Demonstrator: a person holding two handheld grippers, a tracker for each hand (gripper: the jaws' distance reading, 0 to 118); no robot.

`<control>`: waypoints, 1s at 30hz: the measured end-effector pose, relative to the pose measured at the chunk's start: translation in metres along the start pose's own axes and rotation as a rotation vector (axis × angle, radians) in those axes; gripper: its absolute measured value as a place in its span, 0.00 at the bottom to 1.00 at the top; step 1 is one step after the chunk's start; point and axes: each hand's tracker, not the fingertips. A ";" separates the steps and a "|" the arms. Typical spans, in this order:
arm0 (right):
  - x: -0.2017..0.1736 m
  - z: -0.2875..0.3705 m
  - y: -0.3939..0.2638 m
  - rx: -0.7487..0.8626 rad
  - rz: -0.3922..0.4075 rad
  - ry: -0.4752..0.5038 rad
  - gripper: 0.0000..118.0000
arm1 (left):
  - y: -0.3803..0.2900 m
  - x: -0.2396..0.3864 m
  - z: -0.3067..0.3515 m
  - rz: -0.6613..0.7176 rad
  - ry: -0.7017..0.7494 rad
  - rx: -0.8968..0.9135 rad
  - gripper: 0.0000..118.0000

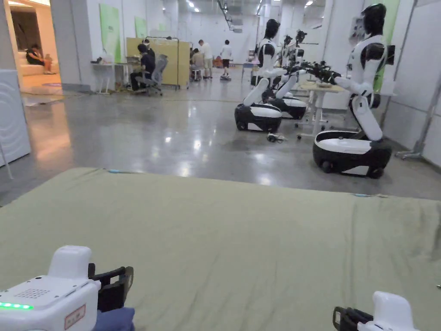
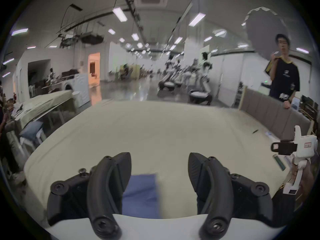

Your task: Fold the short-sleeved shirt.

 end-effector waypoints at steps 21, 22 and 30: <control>-0.001 0.078 0.067 0.356 0.145 -0.164 0.03 | 0.036 0.174 0.015 -0.064 -0.040 0.221 0.18; -0.001 0.078 0.066 0.357 0.141 -0.154 0.09 | 0.036 0.172 0.018 -0.060 -0.040 0.225 0.18; -0.006 0.073 0.064 0.348 0.136 -0.130 0.96 | 0.040 0.165 0.027 -0.044 -0.027 0.283 0.63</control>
